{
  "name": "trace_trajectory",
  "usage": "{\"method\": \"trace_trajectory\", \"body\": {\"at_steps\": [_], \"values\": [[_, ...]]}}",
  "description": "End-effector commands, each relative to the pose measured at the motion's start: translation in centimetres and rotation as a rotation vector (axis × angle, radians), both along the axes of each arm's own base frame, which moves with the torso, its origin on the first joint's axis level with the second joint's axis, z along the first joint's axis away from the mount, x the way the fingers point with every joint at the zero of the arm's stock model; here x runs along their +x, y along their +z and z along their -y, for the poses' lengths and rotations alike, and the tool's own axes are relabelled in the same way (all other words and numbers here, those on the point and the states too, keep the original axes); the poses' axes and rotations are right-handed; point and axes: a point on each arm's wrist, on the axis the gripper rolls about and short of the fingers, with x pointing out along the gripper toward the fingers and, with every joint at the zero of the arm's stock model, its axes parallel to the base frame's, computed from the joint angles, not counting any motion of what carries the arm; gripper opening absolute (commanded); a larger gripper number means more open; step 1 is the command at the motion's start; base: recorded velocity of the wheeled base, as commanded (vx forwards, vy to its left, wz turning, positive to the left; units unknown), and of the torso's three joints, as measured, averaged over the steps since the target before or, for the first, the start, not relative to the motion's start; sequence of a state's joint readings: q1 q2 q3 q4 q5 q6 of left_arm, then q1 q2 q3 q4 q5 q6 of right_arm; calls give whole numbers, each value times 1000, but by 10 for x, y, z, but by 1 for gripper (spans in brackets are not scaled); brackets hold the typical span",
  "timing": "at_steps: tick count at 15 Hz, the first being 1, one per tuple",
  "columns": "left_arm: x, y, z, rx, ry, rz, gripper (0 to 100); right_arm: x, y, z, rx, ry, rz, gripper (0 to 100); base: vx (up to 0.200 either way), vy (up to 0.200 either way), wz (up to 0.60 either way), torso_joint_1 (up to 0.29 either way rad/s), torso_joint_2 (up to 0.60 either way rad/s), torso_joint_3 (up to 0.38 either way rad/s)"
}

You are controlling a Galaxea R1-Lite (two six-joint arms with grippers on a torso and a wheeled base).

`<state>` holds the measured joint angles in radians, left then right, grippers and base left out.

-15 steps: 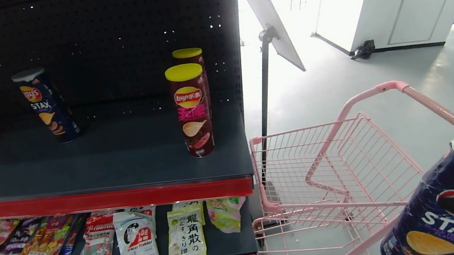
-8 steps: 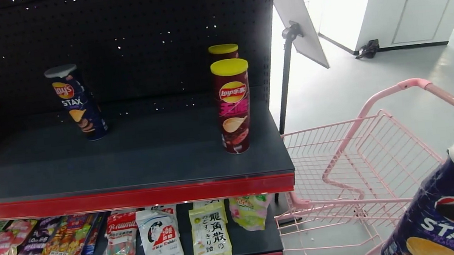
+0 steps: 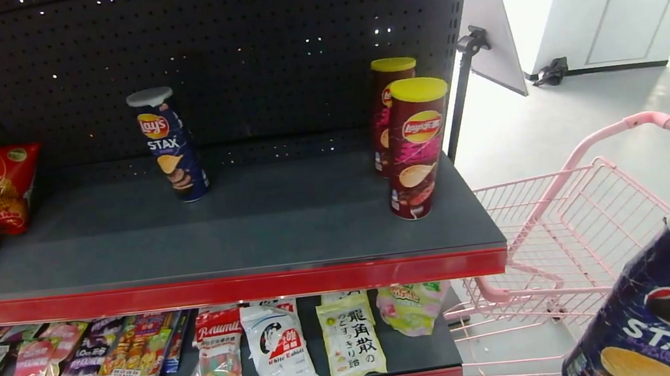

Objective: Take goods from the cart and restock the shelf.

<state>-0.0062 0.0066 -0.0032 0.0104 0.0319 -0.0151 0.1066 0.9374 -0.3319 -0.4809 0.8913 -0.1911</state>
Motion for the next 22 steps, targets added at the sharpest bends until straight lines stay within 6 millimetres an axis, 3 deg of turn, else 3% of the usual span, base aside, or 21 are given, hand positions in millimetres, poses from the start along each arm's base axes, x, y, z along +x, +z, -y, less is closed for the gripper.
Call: {"method": "trace_trajectory", "body": {"at_steps": [1, 16, 22], "values": [[0, 0, 0, 0, 0, -2, 100, 2, 1, 0, 0, 4, -3, 0, 0, 200, 0, -2, 2, 7], [0, 0, 0, 0, 0, -2, 100, 1, -4, -1, -2, 8, -19, 0, 0, 200, 0, 4, 2, 2], [0, 0, 0, 0, -1, -2, 100, -1, -8, 0, -3, 10, -30, 0, 0, 0, 0, 0, 0, 0]]}}
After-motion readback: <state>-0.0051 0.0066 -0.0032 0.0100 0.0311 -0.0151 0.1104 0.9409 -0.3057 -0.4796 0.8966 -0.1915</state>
